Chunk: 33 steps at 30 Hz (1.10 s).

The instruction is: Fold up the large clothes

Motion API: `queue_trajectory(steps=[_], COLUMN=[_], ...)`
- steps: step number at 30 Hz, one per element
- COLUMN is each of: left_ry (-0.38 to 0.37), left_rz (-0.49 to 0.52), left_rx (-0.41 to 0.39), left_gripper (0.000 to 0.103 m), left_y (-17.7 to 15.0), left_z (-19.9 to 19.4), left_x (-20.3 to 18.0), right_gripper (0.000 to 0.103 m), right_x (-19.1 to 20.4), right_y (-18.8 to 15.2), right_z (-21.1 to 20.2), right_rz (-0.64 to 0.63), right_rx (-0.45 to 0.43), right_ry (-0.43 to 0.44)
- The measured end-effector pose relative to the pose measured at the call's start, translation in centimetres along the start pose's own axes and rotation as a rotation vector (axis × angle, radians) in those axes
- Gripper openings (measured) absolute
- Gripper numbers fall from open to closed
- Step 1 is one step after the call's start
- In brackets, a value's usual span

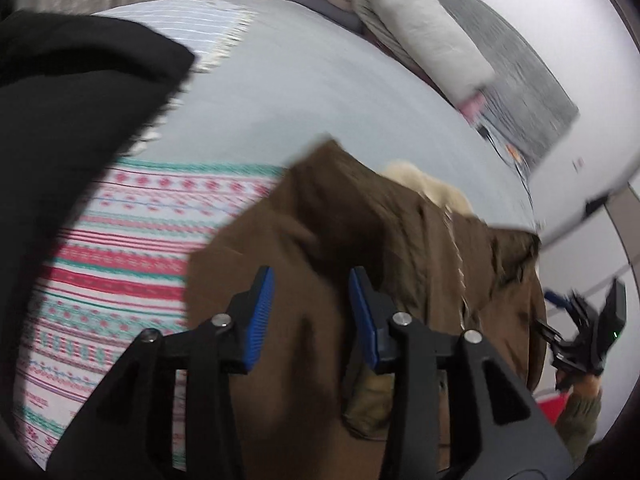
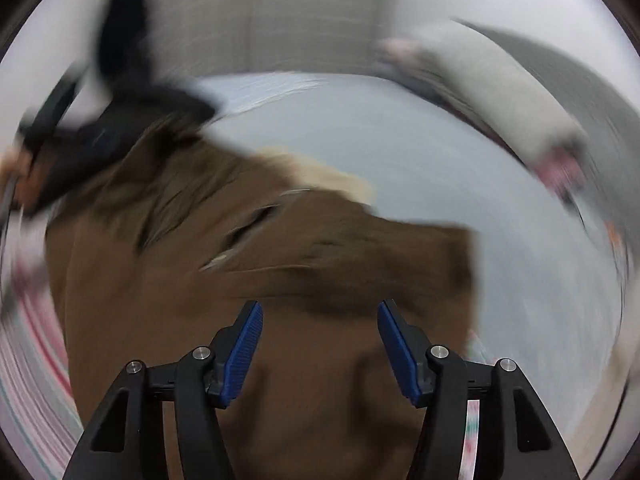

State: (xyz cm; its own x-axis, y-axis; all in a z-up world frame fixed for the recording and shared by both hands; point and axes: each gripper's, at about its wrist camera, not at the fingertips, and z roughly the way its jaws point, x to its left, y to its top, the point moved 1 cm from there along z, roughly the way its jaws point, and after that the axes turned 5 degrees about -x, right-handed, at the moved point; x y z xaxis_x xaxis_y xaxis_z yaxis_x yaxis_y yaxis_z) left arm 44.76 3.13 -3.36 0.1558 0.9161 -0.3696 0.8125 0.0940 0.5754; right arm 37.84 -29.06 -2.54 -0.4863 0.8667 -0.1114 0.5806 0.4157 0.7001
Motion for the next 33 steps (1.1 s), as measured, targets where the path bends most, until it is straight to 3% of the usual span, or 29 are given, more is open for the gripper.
queue_trajectory(steps=[5,7,10,11,12,13,15,16,17,19,23,26,29,31,33], left_ry=[0.026,0.038,-0.004,-0.004,0.010,0.034,0.045,0.052,0.060,0.050,0.011,0.007,0.006,0.036,0.084], left_rz=[0.111,0.112,0.063,0.063,0.067,0.064,0.046,0.045,0.043,0.042,-0.030,-0.079,-0.152,-0.202,-0.252], left_rx=[0.078,0.085,0.081,0.080,0.080,0.082,0.069,0.055,0.035,0.005,-0.060,-0.130,-0.200,-0.233,-0.231], left_gripper=[0.050,0.050,0.047,0.040,0.013,0.005,0.005,0.004,0.004,0.004,0.004,0.004,0.004,0.004,0.004], left_y=[-1.9,-2.1,-2.1,-2.1,-2.2,-2.2,-2.0,-2.0,-2.1,-2.1,-1.5,-0.8,0.5,1.8,3.5], left_z=[3.1,4.3,5.1,5.5,5.7,6.0,6.3,6.2,5.9,5.1,2.8,0.4,-1.5,-1.7,-0.5], left_x=[-3.4,-4.0,-4.3,-4.5,-4.6,-4.5,-4.1,-3.9,-3.7,-3.8,-3.4,-3.1,-2.5,-2.1,-1.9], right_gripper=[0.061,0.061,0.061,0.062,0.063,0.063,0.062,0.058,0.034,0.009,0.006,0.006,0.006,0.006,0.005], right_x=[4.7,5.5,6.4,6.5,6.5,6.5,5.7,5.3,4.7,4.4,4.5,3.8,2.2,1.1,-0.3], right_y=[0.2,0.0,0.2,0.0,-0.2,-0.5,-0.6,-0.6,-0.6,-1.1,-1.4,-0.3,1.3,2.0,3.6], right_z=[5.1,7.0,9.7,10.3,11.0,11.7,12.6,12.9,13.2,13.0,11.2,8.1,4.5,3.1,2.7], right_rz=[-0.321,-0.415,-0.526,-0.568,-0.595,-0.596,-0.562,-0.536,-0.491,-0.474,-0.523,-0.498,-0.444,-0.404,-0.351], right_rx=[0.114,0.153,0.222,0.247,0.263,0.275,0.308,0.325,0.348,0.382,0.306,0.165,0.019,-0.036,-0.072], right_ry=[-0.027,-0.027,-0.002,0.010,0.026,0.047,0.105,0.129,0.173,0.232,0.164,0.070,-0.052,-0.124,-0.262])
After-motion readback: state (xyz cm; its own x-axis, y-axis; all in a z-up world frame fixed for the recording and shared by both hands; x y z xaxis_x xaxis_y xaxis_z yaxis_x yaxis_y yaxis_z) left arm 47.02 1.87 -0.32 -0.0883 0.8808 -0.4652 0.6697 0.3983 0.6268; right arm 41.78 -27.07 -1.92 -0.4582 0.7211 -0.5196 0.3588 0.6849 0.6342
